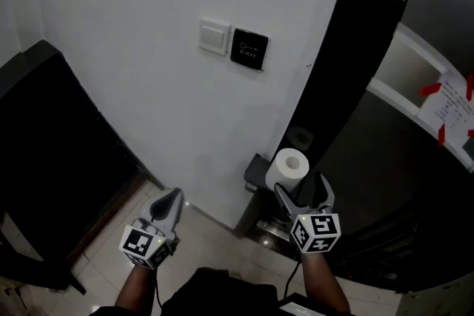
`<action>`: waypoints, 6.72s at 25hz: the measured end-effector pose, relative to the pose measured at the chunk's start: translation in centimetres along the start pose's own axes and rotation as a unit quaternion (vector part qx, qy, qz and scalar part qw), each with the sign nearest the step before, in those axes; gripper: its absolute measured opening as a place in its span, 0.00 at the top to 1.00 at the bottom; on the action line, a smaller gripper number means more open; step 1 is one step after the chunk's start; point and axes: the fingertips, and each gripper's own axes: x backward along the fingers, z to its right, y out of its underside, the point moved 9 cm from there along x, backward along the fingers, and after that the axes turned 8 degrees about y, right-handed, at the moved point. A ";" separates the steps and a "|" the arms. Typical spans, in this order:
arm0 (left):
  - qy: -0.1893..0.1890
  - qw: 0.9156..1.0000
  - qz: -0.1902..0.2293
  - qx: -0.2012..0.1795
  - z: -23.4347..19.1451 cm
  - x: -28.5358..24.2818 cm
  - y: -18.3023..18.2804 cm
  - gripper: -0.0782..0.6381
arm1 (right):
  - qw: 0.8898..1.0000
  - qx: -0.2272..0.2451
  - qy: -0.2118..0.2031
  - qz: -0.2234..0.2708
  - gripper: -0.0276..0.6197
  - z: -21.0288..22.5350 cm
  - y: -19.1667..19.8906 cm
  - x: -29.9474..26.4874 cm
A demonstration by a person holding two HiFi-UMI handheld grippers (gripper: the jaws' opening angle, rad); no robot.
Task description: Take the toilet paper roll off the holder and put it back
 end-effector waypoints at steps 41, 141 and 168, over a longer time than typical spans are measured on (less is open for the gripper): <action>0.063 0.998 -0.029 0.013 0.9 1.5 0.2 0.89 | 0.999 -0.005 -0.012 0.043 0.22 -2.0 -0.6 8.2; -0.027 0.999 -0.041 0.001 -3.1 4.2 1.8 0.89 | 0.674 -0.726 0.112 0.080 0.23 0.7 18.1 -0.1; -0.030 0.997 -0.073 -0.017 -7.3 9.0 1.8 0.89 | 0.717 -0.691 0.072 0.058 0.18 -6.5 17.4 -3.4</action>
